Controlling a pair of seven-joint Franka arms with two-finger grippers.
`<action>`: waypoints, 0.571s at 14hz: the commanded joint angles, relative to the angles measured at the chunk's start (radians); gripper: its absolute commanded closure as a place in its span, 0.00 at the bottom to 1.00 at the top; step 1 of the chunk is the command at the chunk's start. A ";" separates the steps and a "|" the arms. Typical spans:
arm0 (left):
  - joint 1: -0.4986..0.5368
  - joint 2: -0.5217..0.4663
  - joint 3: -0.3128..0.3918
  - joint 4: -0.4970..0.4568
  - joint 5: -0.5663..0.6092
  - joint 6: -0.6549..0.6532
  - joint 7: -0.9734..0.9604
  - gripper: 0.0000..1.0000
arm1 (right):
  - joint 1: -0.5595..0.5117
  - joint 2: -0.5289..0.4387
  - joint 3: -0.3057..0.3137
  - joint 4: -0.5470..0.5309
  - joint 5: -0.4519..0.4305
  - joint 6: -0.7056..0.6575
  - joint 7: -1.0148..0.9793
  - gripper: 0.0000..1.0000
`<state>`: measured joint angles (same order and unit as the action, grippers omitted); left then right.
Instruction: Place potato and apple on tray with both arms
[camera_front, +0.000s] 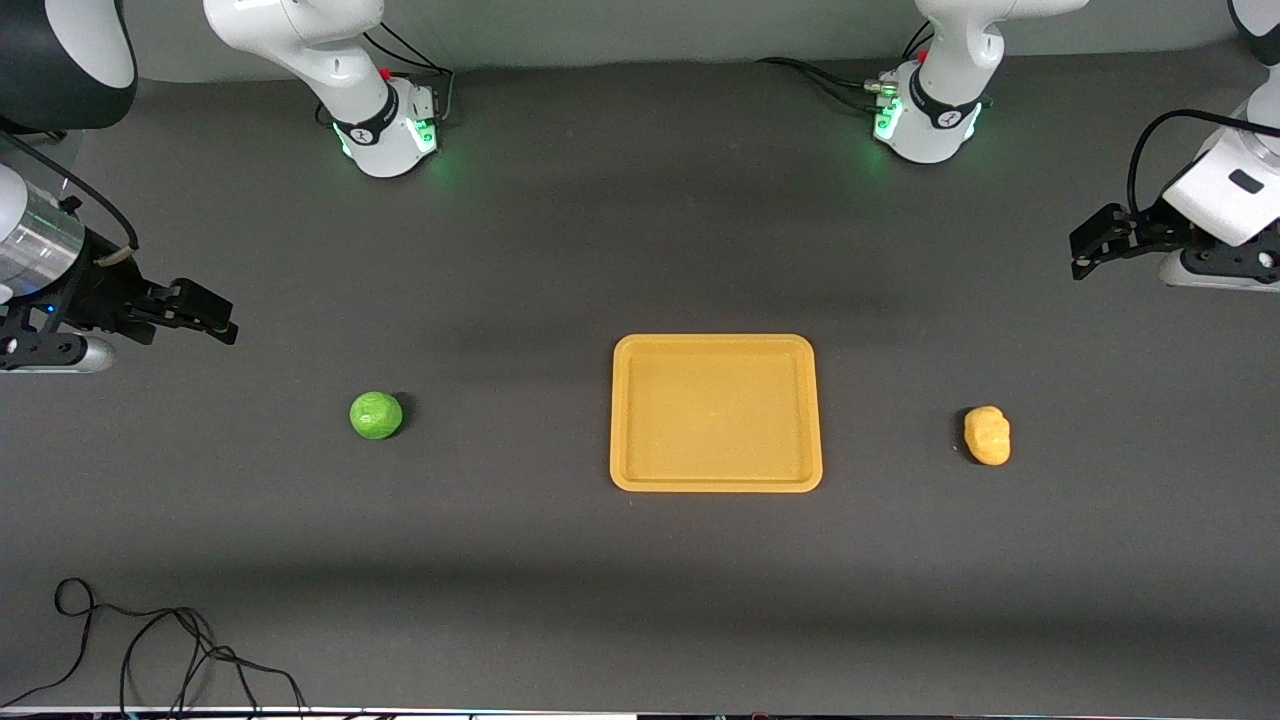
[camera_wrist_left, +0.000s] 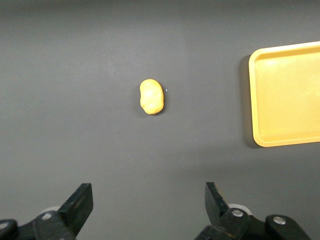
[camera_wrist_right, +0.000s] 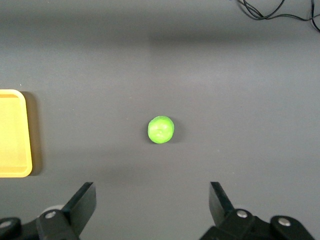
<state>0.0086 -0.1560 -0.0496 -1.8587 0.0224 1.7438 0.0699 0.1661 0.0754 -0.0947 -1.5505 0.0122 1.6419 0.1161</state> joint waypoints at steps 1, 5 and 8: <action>-0.003 -0.014 0.004 -0.014 -0.007 0.016 -0.001 0.00 | 0.006 -0.029 0.000 -0.028 -0.020 -0.004 -0.010 0.00; -0.003 -0.002 0.004 -0.014 -0.007 0.029 -0.001 0.00 | 0.004 -0.031 0.000 -0.030 -0.018 -0.005 -0.009 0.00; 0.010 0.080 0.007 -0.011 -0.006 0.100 -0.004 0.00 | 0.004 -0.031 -0.006 -0.026 -0.024 -0.034 -0.012 0.00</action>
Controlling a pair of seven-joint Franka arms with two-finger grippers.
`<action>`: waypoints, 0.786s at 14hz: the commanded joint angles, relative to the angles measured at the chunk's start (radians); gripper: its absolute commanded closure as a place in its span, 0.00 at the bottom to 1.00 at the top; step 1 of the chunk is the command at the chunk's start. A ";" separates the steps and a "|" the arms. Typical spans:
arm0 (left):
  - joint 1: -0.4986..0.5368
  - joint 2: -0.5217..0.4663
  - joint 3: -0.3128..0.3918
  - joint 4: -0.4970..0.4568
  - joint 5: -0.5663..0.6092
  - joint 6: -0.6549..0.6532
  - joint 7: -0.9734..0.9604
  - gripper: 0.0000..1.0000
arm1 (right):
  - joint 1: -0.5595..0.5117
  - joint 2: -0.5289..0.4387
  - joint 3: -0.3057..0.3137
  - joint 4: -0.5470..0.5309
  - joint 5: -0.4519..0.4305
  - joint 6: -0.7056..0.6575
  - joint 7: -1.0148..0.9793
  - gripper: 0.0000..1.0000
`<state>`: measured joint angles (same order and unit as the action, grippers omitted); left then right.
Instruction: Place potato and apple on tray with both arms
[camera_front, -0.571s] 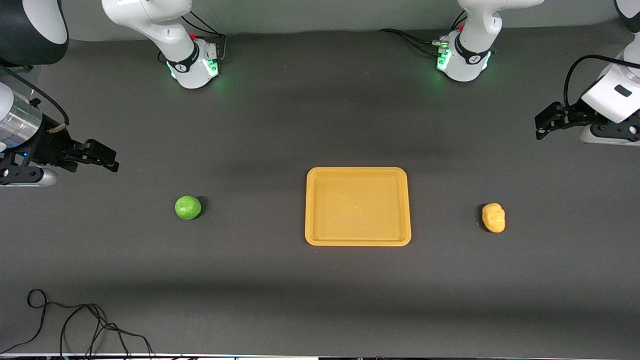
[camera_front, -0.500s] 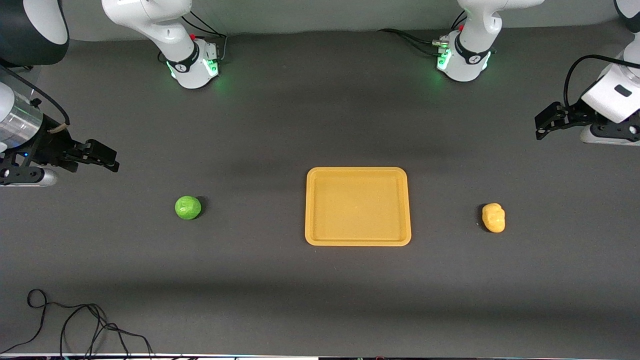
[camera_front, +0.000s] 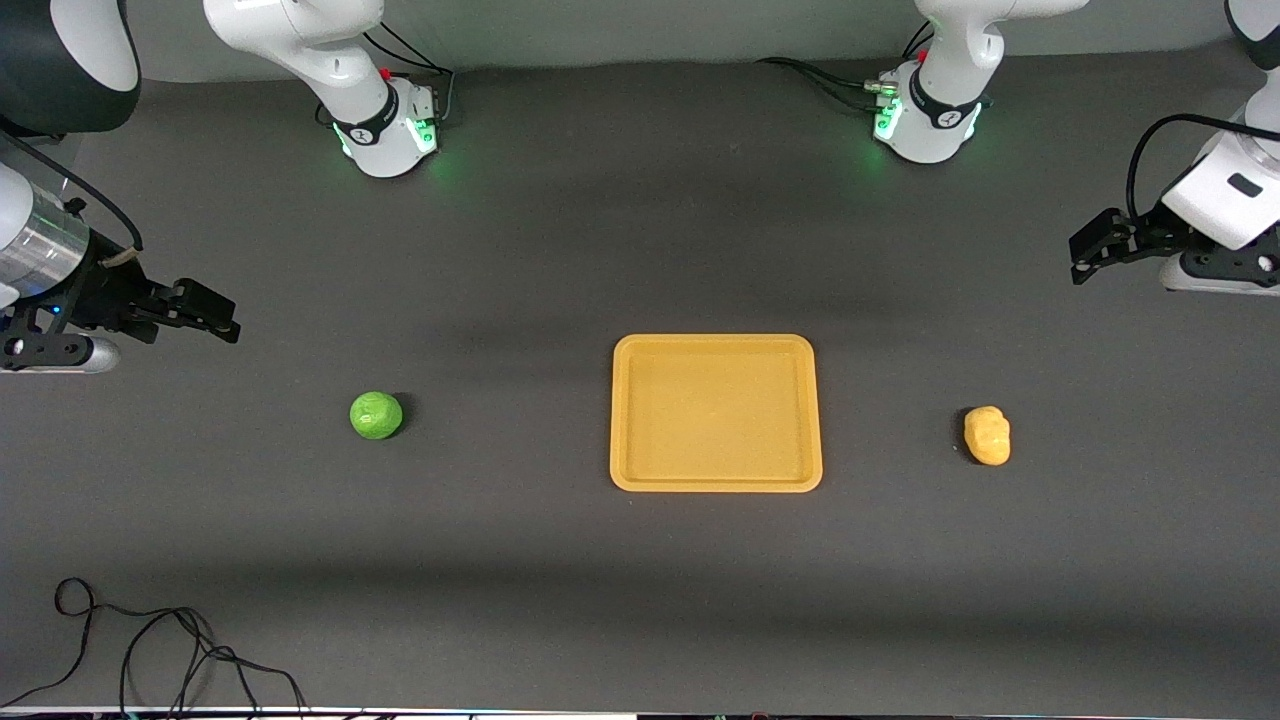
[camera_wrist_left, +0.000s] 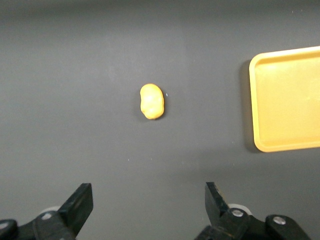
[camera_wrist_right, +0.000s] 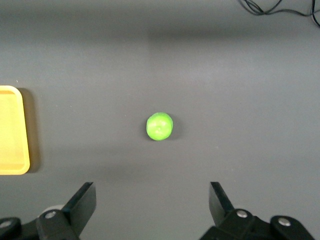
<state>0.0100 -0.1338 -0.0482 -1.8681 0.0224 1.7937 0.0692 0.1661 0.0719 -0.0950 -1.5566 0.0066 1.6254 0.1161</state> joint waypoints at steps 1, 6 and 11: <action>0.010 0.098 0.005 -0.006 -0.001 0.087 -0.002 0.00 | 0.004 -0.026 -0.011 -0.019 -0.019 -0.022 -0.016 0.00; 0.010 0.350 0.008 -0.042 0.022 0.349 -0.002 0.00 | 0.006 -0.011 -0.012 -0.022 -0.020 -0.022 -0.032 0.00; 0.041 0.500 0.014 -0.161 0.027 0.675 -0.003 0.00 | 0.010 0.051 -0.011 -0.028 -0.019 0.011 -0.062 0.00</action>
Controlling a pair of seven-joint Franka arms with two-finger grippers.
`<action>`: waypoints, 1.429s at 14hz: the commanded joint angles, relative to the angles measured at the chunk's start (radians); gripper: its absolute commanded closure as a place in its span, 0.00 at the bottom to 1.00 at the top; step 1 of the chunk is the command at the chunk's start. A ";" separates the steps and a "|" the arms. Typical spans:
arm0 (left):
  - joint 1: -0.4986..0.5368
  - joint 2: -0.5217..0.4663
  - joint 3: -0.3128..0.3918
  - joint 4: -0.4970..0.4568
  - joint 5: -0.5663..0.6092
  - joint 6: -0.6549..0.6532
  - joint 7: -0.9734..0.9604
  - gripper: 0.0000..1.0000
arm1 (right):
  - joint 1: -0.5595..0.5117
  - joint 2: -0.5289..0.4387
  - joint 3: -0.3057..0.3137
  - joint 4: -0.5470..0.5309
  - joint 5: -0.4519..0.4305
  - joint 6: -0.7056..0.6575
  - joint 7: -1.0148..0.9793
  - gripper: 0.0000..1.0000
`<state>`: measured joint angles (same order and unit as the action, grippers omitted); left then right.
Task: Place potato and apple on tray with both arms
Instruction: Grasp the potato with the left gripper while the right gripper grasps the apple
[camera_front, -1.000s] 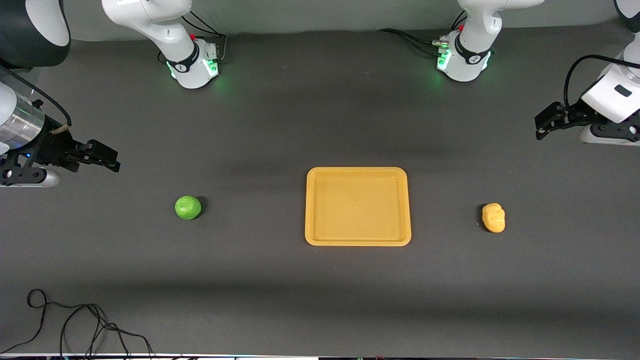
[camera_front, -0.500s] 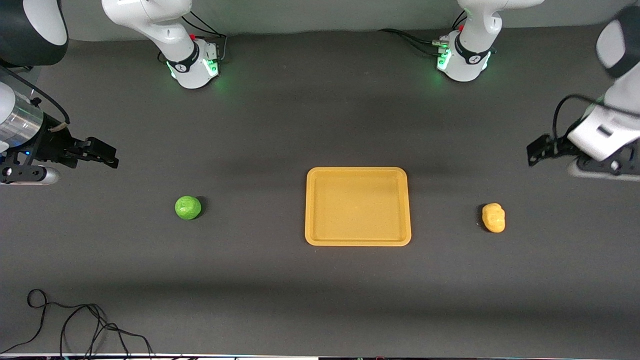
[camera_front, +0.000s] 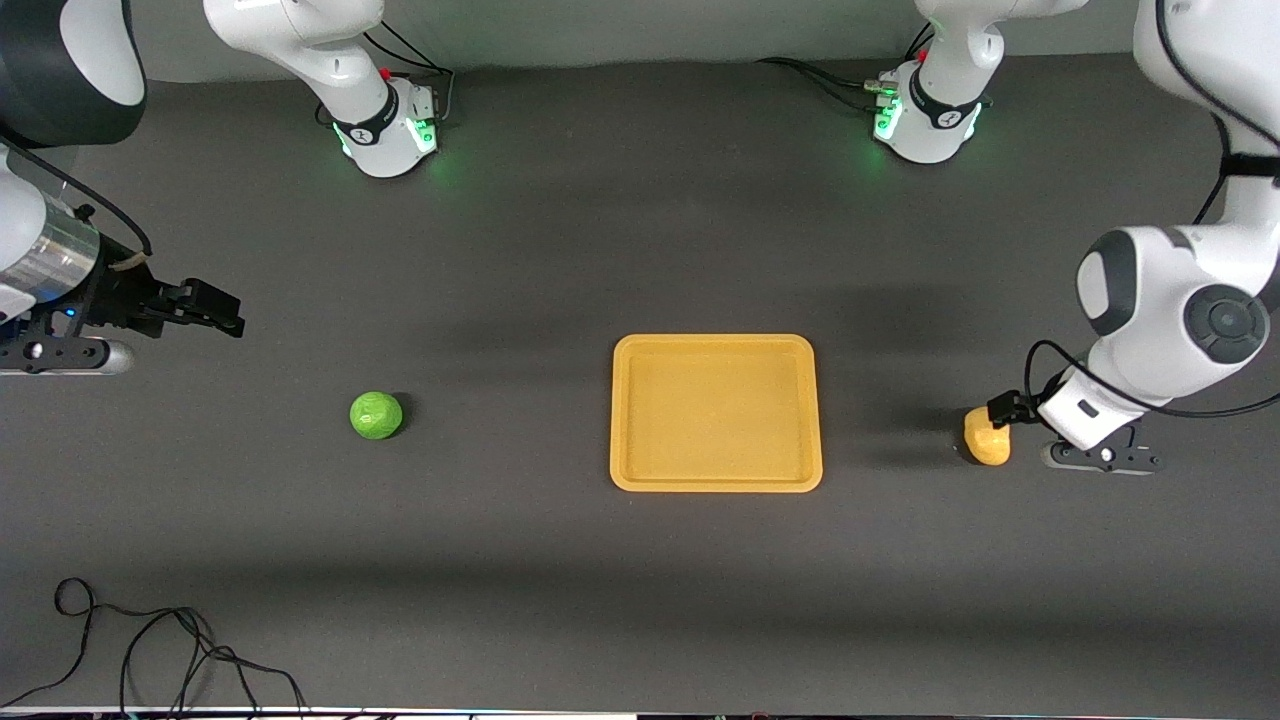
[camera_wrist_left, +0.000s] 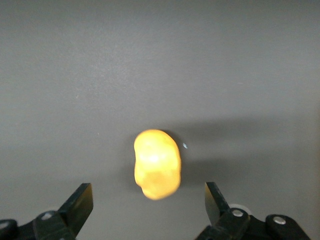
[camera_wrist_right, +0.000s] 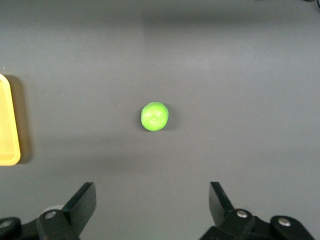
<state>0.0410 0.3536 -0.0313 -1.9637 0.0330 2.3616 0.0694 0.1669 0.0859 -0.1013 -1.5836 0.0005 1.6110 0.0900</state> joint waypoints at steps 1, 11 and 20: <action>0.011 0.037 -0.002 -0.095 0.015 0.181 -0.003 0.00 | 0.013 0.049 -0.003 -0.012 -0.014 0.058 -0.036 0.00; 0.007 0.110 -0.002 -0.122 0.015 0.271 -0.045 0.40 | 0.042 0.136 -0.006 -0.435 0.010 0.588 -0.027 0.00; -0.171 -0.085 -0.022 0.023 0.007 -0.181 -0.339 0.71 | 0.040 0.317 -0.006 -0.530 0.009 0.957 -0.032 0.00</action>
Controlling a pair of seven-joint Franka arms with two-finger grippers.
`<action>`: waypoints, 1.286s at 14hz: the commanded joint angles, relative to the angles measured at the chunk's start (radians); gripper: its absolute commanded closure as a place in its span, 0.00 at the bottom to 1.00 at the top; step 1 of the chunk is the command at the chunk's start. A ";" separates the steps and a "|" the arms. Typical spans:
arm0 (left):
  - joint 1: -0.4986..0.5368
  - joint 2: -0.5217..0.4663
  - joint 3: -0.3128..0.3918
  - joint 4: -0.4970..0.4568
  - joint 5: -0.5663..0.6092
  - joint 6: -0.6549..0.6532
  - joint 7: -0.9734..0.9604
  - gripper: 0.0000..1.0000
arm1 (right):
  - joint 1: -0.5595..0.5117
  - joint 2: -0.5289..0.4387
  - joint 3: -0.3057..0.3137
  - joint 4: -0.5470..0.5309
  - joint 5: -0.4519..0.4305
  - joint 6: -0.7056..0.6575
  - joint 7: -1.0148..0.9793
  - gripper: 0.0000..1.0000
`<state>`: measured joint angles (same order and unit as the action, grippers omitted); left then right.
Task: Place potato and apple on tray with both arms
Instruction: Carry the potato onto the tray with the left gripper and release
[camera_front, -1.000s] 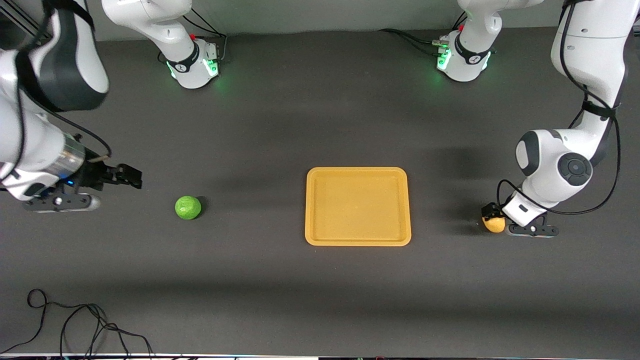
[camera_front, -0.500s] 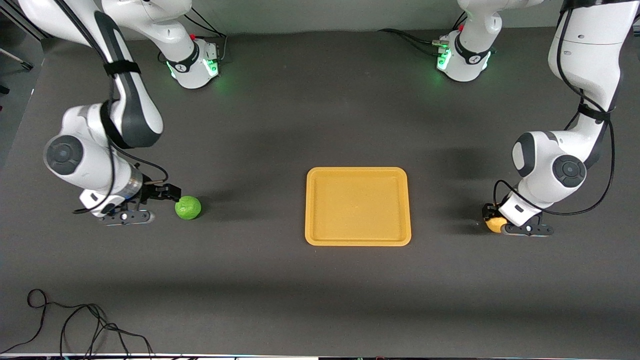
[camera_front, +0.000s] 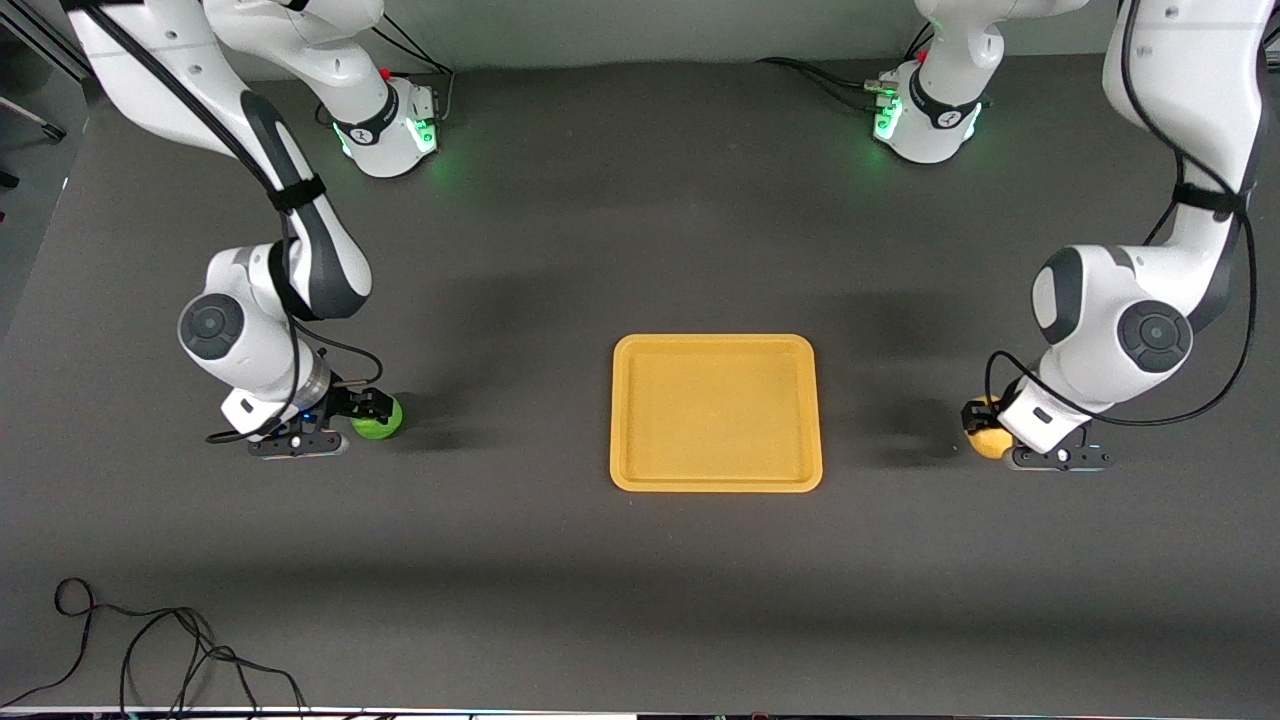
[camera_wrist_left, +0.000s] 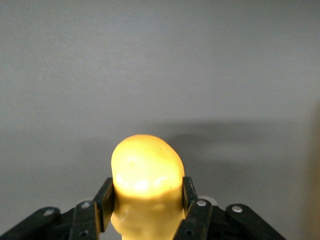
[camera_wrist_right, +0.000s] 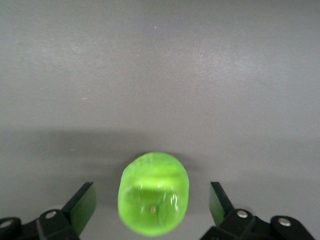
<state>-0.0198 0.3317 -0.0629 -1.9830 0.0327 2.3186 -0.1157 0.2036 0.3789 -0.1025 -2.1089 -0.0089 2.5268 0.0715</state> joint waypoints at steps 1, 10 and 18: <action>-0.162 -0.062 0.008 0.087 0.007 -0.204 -0.230 0.72 | 0.005 0.035 -0.003 -0.013 0.020 0.043 -0.013 0.00; -0.413 0.151 -0.008 0.196 -0.016 -0.174 -0.475 0.72 | 0.005 0.057 -0.003 -0.022 0.020 0.038 -0.013 0.24; -0.427 0.254 -0.023 0.231 -0.013 -0.084 -0.498 0.64 | 0.022 -0.070 0.006 0.136 0.030 -0.326 0.001 0.58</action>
<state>-0.4371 0.5640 -0.0922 -1.7766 0.0223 2.2255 -0.6021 0.2073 0.3587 -0.0967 -2.0286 -0.0067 2.3314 0.0715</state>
